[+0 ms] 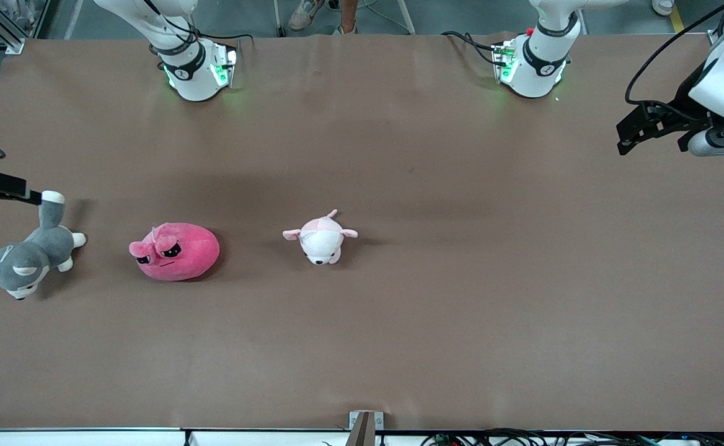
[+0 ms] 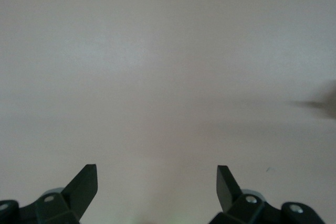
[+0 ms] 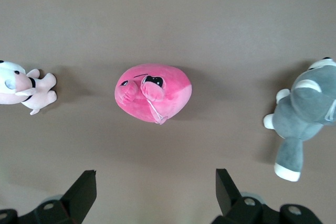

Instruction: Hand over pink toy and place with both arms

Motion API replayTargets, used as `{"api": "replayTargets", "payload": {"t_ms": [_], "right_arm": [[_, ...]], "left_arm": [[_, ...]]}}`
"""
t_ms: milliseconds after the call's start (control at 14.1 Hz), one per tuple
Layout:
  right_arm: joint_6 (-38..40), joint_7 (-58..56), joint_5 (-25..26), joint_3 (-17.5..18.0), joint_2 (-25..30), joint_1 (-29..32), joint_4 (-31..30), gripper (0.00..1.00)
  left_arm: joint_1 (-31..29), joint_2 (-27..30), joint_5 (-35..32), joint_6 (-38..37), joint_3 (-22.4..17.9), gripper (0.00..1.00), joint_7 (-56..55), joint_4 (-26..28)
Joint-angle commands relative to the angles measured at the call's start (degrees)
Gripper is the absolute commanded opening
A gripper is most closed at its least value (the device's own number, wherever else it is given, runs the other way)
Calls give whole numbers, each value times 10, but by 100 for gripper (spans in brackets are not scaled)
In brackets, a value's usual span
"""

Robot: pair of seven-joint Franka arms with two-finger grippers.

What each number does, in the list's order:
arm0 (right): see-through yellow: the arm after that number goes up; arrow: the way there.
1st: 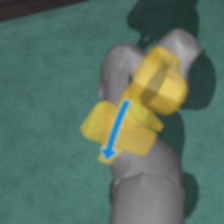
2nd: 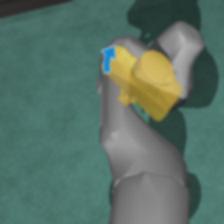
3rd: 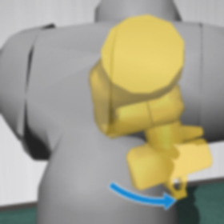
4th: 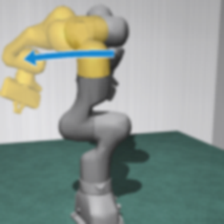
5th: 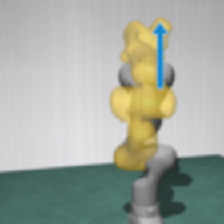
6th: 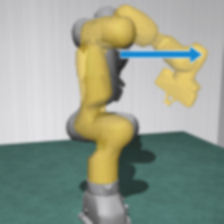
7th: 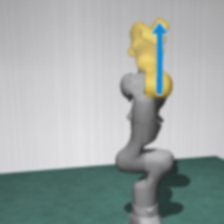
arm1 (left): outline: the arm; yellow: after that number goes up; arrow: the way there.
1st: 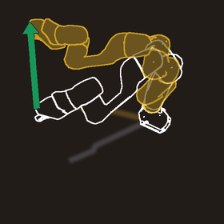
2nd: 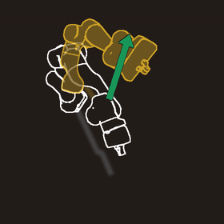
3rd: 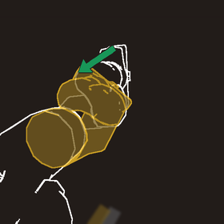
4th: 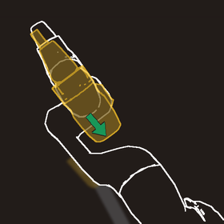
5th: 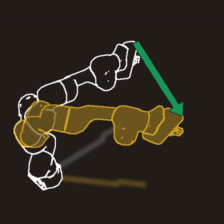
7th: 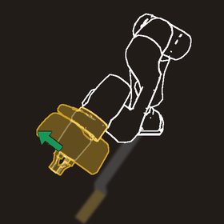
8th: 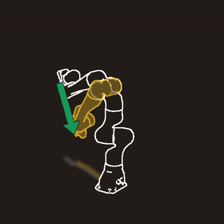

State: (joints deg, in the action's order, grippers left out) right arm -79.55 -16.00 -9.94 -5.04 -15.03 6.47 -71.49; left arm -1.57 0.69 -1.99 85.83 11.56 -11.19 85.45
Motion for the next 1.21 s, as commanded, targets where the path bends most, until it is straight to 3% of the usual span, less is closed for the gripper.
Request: {"api": "replayTargets", "payload": {"t_ms": [0,355,638,851,1135], "right_arm": [[-6,20,53,6,34,-15,-17,100],[-3,50,95,6,39,-55,-6,100],[-34,47,97,1,42,-53,-12,100],[-88,75,99,1,83,-52,-63,100],[-88,135,106,0,105,-66,-66,100]], "left_arm": [[0,-1,6,3,1,100,6,-5],[-1,-1,6,3,0,100,6,-5],[-3,-1,7,3,0,100,6,-5],[-3,-1,7,3,0,100,6,-5],[-7,-1,7,3,0,100,9,-5]]}}
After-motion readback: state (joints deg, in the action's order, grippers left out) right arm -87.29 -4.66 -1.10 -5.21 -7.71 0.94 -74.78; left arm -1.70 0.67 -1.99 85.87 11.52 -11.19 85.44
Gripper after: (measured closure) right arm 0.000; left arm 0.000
